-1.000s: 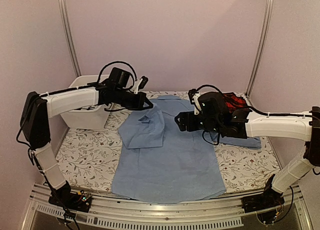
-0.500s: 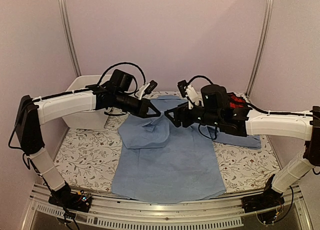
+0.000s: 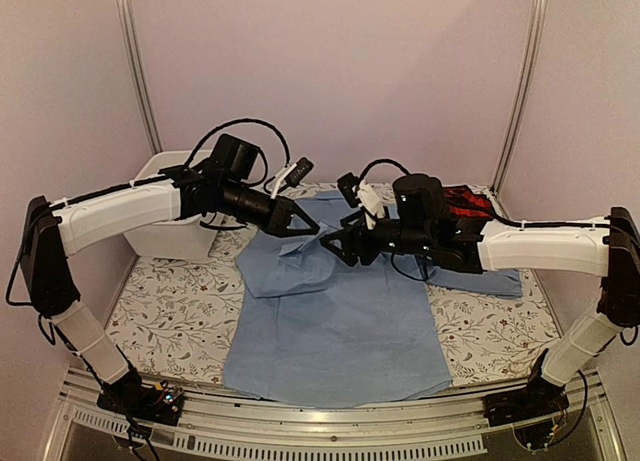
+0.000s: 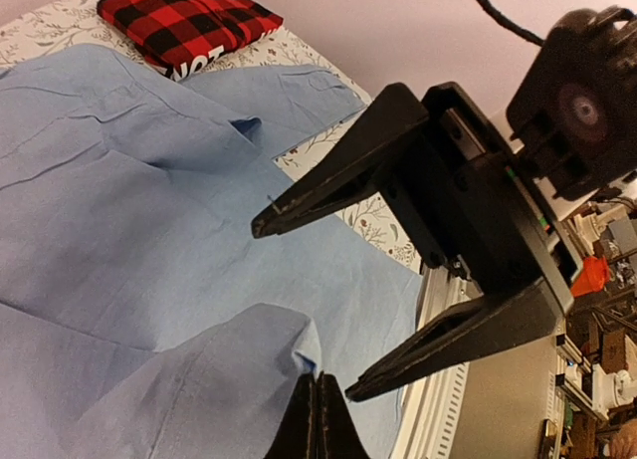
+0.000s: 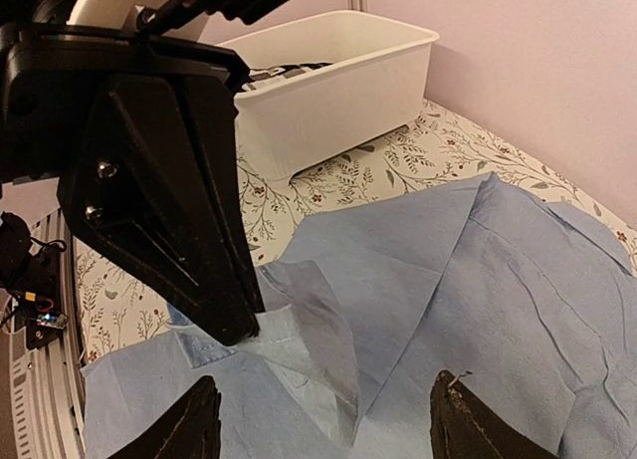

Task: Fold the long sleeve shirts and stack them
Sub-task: Pass from the left arm to the right

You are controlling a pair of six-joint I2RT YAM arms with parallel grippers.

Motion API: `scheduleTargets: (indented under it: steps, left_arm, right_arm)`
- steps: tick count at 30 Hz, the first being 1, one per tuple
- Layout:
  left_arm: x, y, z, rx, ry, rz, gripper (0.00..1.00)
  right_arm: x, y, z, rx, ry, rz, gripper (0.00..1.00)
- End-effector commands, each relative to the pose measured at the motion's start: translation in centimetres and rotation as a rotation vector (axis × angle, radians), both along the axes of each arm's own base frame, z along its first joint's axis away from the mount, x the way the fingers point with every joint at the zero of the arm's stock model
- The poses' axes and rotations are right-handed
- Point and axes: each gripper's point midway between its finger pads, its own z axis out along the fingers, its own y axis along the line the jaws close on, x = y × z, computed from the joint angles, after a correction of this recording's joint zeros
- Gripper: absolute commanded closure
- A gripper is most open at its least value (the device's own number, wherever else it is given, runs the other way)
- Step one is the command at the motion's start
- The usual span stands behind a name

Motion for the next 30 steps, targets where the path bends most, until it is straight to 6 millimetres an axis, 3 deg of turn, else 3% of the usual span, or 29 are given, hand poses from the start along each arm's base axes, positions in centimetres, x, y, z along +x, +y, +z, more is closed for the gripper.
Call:
scheduleTargets:
  steps: [1, 9, 13, 19, 27, 30]
  left_arm:
    - [-1.7, 0.1, 1.2, -0.010, -0.023, -0.066, 1.00]
    - [-1.7, 0.5, 1.6, 0.007, -0.042, -0.060, 1.00]
    - [-1.4, 0.6, 2.0, 0.007, -0.056, -0.041, 1.00]
    - [-0.9, 0.6, 2.6, -0.002, -0.075, -0.027, 1.00]
    - [0.1, 0.8, 3.0, -0.002, -0.086, 0.000, 1.00]
    - [0.4, 0.9, 3.0, 0.000, -0.083, 0.011, 1.00]
  right_arm:
    - [-0.4, 2.0, 1.0, 0.013, -0.055, 0.124, 0.30]
    - [0.0, 3.5, 1.6, 0.026, -0.066, 0.169, 0.34]
    - [-0.2, 4.1, 0.5, 0.018, -0.020, 0.191, 0.42]
    - [-0.3, 3.9, 0.0, 0.017, 0.010, 0.184, 0.52]
    - [-0.9, 4.0, 0.1, 0.038, 0.049, 0.199, 0.52]
    - [-0.6, 4.0, 0.1, 0.037, 0.049, 0.183, 0.57]
